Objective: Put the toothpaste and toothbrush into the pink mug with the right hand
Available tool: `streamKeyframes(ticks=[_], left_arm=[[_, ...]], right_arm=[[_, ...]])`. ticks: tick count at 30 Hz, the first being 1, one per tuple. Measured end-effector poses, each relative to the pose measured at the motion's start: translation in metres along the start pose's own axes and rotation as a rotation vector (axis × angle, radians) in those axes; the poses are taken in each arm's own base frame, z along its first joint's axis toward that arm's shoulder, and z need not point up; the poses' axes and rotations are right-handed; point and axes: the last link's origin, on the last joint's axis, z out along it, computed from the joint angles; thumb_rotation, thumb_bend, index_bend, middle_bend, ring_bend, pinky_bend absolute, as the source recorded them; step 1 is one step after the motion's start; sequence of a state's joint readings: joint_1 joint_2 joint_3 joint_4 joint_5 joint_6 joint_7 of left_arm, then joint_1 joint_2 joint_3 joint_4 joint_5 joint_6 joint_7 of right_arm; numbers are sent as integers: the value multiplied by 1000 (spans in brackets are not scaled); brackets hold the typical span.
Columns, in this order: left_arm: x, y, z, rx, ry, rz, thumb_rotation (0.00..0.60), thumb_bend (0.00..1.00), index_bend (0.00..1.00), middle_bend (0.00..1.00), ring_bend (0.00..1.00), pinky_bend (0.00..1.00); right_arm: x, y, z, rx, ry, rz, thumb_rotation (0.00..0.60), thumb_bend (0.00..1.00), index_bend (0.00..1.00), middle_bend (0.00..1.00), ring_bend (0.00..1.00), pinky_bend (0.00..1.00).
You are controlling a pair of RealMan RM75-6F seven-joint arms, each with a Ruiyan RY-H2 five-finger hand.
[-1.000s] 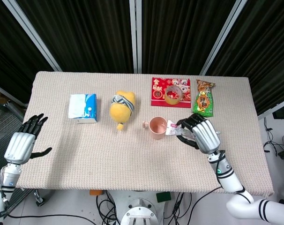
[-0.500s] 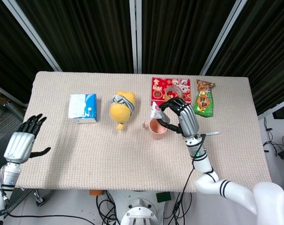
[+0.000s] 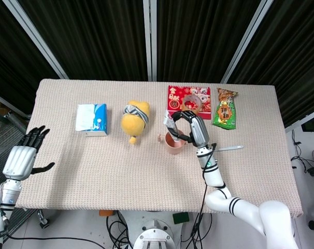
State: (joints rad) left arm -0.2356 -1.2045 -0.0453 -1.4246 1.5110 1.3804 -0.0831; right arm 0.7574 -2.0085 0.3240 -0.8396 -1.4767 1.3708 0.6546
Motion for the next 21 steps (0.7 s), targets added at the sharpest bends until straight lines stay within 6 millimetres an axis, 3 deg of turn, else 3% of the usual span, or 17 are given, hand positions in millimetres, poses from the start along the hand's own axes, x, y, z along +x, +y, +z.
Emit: streamKeyframes(ticks=[16,21], left_arm=[[0,1,0,-10,3,-8,545,121,40,29,45,182],[-1,1,0,-8,1,-8,549,121,40,29,45,182]], right_arm=[[-5,30,-26,-44,-108,-78,600,607,625,533,411,405],[-4,31,-28,-42,-120,-75,600,519,538,475,341,376]])
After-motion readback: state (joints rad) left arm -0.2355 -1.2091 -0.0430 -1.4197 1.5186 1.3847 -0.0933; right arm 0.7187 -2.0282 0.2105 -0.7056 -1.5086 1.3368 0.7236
